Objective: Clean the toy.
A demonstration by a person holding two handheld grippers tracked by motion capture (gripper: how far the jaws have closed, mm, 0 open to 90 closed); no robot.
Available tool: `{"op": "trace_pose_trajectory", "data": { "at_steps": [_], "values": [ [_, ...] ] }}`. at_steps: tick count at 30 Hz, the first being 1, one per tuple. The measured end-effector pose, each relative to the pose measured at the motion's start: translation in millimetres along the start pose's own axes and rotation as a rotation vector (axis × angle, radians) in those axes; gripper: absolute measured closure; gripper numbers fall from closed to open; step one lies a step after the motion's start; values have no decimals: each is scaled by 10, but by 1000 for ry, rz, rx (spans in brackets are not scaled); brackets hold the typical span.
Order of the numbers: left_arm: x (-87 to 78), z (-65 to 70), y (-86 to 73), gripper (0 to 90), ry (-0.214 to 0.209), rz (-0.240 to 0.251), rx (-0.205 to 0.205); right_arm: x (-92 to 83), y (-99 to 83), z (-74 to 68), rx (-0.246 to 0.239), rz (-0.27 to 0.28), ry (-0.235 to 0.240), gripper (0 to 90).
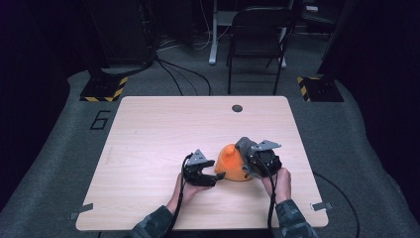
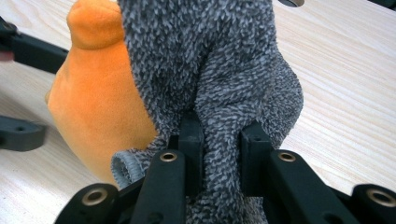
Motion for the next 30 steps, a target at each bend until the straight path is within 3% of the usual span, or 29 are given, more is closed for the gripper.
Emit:
{"op": "trace_pose_trajectory", "data": {
  "at_steps": [2, 4, 9, 11, 14, 16, 20, 22, 26, 30],
  "values": [
    [-1, -11, -7, 234, 2, -4, 3, 0, 0, 2, 1, -2, 2, 752],
    [27, -16, -47, 215, -1, -18, -24, 2, 1, 2, 5, 0, -1, 752],
    [82, -1, -97, 224, -18, -26, -25, 4, -3, -4, 21, -2, -8, 753],
    [110, 1, -123, 372, -15, -35, -20, 4, -3, -1, 15, -5, -8, 752],
    [137, -1, -139, 507, -19, -12, -38, 3, -7, 1, 9, -5, -4, 752],
    [142, 3, -136, 602, -16, -3, -17, 3, -7, 0, 10, -4, -5, 752],
    [147, -2, -132, 725, -20, 22, -7, -22, 13, 31, 27, 16, 13, 747],
    [149, -2, -120, 744, -11, 28, 3, -71, 26, 156, 64, 38, 30, 745],
    [146, -17, -126, 752, -16, 28, 1, -152, -126, 544, 128, -22, -94, 747],
    [148, -13, -124, 752, -14, 31, 1, -86, -336, 769, 192, -88, -109, 747]
  ]
}}
Point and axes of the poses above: each handheld gripper's, and its own axes: x roughly forward along the jaws, y roughly out of its top, z roughly to its right, the point moved 6 cm from there along x, roughly forward along the jaws, and after that the axes turned 4 degrees about z, right-handed, at the moved point
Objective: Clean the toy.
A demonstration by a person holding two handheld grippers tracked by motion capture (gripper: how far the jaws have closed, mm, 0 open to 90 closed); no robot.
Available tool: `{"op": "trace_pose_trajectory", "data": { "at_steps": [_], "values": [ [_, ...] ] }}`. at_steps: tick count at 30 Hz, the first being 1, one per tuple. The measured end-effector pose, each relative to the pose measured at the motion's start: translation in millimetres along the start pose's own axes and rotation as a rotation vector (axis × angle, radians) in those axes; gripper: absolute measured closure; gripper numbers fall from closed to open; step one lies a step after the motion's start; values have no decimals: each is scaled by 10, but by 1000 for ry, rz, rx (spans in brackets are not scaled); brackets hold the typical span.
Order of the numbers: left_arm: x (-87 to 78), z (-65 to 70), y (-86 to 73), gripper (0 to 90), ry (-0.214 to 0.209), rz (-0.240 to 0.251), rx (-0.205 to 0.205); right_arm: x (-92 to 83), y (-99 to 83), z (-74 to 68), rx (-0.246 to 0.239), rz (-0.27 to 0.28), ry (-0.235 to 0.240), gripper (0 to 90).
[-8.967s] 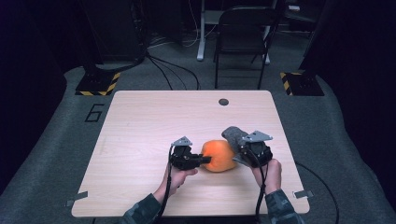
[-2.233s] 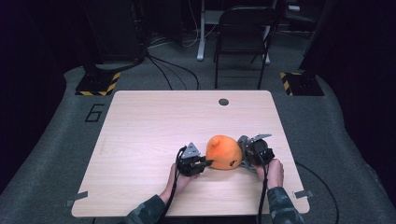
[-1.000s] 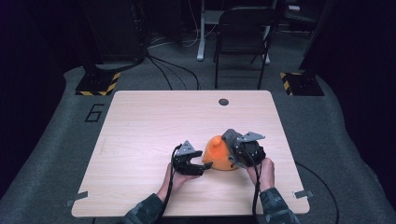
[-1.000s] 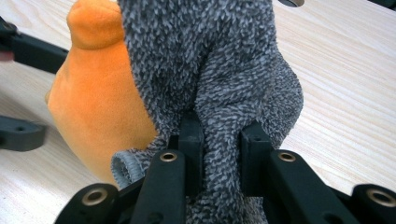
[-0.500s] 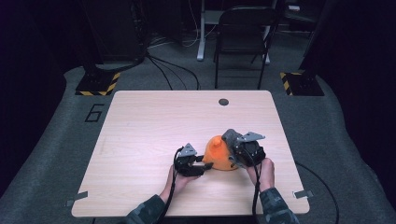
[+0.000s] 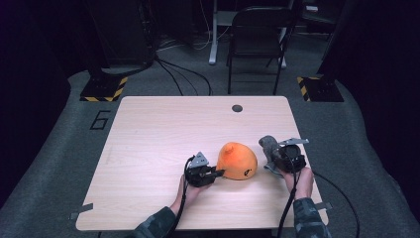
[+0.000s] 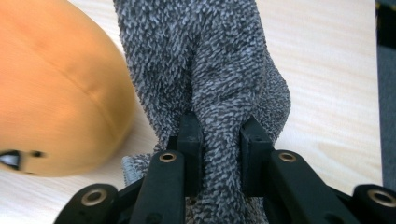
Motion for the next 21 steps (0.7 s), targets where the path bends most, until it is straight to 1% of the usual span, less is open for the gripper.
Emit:
{"op": "trace_pose_trajectory", "data": {
  "at_steps": [1, 2, 3, 5, 8, 9, 13, 14, 16, 17, 19, 20, 21],
  "values": [
    [-1, -1, 0, 752, 0, 1, 2, 36, -30, 14, 2, -15, 1, 747],
    [-1, -1, 0, 752, 0, 1, 2, 36, -30, 14, 2, -15, 1, 747],
    [1, 4, -1, 752, 1, 9, -2, 109, -83, 20, 1, -37, 4, 747],
    [0, 2, -2, 752, 2, 9, 5, 170, -125, 20, -7, -57, 5, 747],
    [-4, 10, -4, 755, 1, 14, 10, 238, -175, 20, -4, -76, 7, 746],
    [-7, 9, -4, 756, 2, 13, 19, 252, -180, 27, -9, -78, 5, 746],
    [-8, 20, -1, 765, 1, 21, 21, 252, -178, 22, -8, -76, 11, 745],
    [-10, 25, 5, 768, 4, 28, 29, 255, -182, 24, -7, -78, 13, 745],
    [-9, 30, 7, 773, 3, 31, 30, 262, -191, 30, -1, -81, 13, 745],
    [-13, 36, 10, 773, 5, 37, 36, 262, -191, 30, -1, -81, 13, 745],
    [-18, 58, 39, 780, -2, 68, 46, 262, -201, 49, 4, -84, 13, 745],
    [-18, 58, 39, 783, -2, 68, 46, 262, -201, 49, 4, -84, 13, 745],
    [-6, 93, 116, 786, -19, 109, 12, 256, -197, 63, 6, -82, 10, 744]
  ]
}}
Point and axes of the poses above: each handheld gripper's, and its own axes: x roughly forward along the jaws, y roughly out of its top, z roughly to its right, the point moved 6 cm from there along x, roughly forward along the jaws, and after that the axes turned 4 degrees about z, right-handed, at the moved point
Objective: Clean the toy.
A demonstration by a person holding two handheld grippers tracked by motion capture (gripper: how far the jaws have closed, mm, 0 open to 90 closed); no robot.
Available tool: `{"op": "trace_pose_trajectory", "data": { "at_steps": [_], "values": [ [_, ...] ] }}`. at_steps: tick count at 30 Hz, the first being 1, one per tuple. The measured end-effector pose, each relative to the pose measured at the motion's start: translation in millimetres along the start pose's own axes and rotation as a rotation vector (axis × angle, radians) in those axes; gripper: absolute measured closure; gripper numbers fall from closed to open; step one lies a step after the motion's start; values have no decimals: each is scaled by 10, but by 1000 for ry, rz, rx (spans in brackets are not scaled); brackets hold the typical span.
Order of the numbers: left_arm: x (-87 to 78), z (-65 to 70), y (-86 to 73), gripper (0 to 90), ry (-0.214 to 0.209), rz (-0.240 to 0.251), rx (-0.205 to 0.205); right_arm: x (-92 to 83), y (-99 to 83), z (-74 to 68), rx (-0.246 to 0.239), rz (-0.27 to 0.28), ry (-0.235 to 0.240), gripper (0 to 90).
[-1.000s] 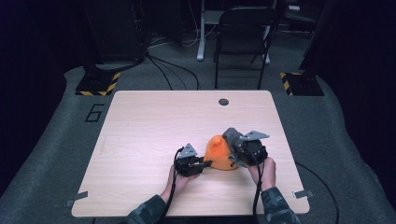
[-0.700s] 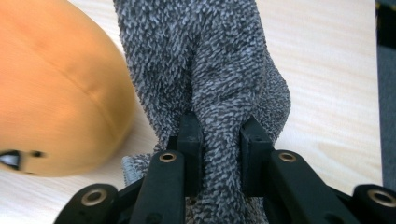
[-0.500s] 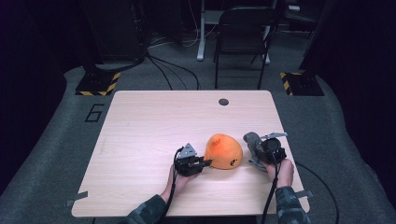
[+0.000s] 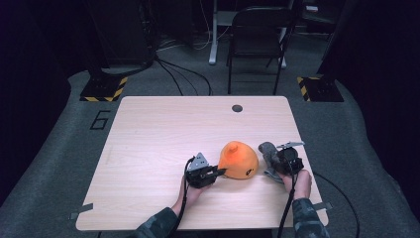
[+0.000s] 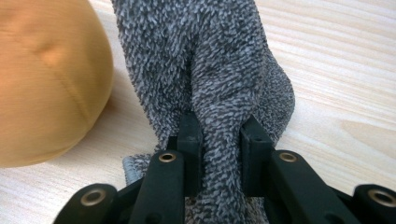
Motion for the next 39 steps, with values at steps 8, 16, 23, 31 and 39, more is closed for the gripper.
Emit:
{"op": "trace_pose_trajectory", "data": {
  "at_steps": [8, 16, 23, 31, 39],
  "values": [
    [-70, 154, 401, 792, 2, 66, 38, -22, -6, 56, 10, 8, -4, 744],
    [-427, 122, 844, 786, 67, 17, 124, -100, 35, 85, 25, 33, -8, 744],
    [-428, 113, 827, 782, 98, -96, 159, -233, 138, 2, 27, 68, 21, 745],
    [-311, 59, 695, 781, 116, -186, 149, -455, 307, -226, -16, 132, 54, 744],
    [-172, 74, 551, 781, 120, -241, 176, -868, 546, -746, -127, 223, 128, 735]
  ]
}}
Point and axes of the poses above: each handheld gripper's, and its own axes: x roughly forward along the jaws, y roughly out of its top, z roughly to its right, the point moved 6 cm from there along x, roughly forward along the jaws, and after that the axes turned 4 degrees about z, right-handed, at the moved point
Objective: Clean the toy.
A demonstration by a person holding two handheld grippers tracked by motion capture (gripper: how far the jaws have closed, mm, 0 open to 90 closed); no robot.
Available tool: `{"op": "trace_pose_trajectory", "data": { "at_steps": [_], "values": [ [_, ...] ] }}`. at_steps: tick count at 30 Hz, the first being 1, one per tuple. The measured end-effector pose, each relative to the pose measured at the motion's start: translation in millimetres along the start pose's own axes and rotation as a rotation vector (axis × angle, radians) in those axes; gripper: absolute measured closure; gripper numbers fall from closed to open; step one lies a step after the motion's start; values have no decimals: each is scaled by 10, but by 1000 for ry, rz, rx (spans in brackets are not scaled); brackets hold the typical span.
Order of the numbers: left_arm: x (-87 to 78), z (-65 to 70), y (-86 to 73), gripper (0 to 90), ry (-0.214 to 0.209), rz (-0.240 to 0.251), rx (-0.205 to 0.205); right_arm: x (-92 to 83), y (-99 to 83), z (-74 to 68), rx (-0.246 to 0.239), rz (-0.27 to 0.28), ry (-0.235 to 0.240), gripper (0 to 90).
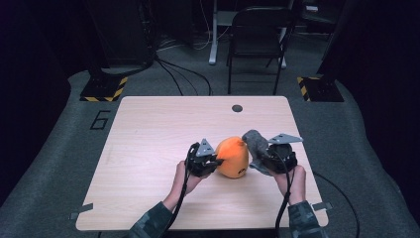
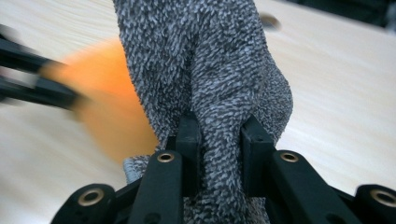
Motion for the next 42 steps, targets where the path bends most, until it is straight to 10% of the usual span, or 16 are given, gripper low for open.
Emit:
{"op": "trace_pose_trajectory", "data": {
  "at_steps": [8, 23, 26, 32, 36, 42],
  "values": [
    [38, 123, -10, 783, -36, 14, 99, 131, 138, -683, -140, -18, 85, 747],
    [59, 106, -31, 783, -67, 33, 86, 281, -13, -85, -99, -28, -166, 751],
    [54, 90, -30, 782, -62, 38, 76, 177, 50, -96, -87, 2, -117, 750],
    [55, 99, -28, 782, -77, 45, 78, 130, 157, -608, -106, 37, 157, 750],
    [61, 109, -40, 783, -87, 36, 90, 264, 90, -610, -130, 11, 119, 752],
    [77, 96, -25, 783, -85, 49, 61, 218, 48, -201, -137, 46, -102, 752]
  ]
}}
Point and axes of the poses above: each handheld gripper's, and its own axes: x roughly forward along the jaws, y roughly out of its top, z roughly to its right, the point moved 6 cm from there along x, roughly forward along the jaws, and after that the axes turned 4 degrees about z, right-handed, at the moved point
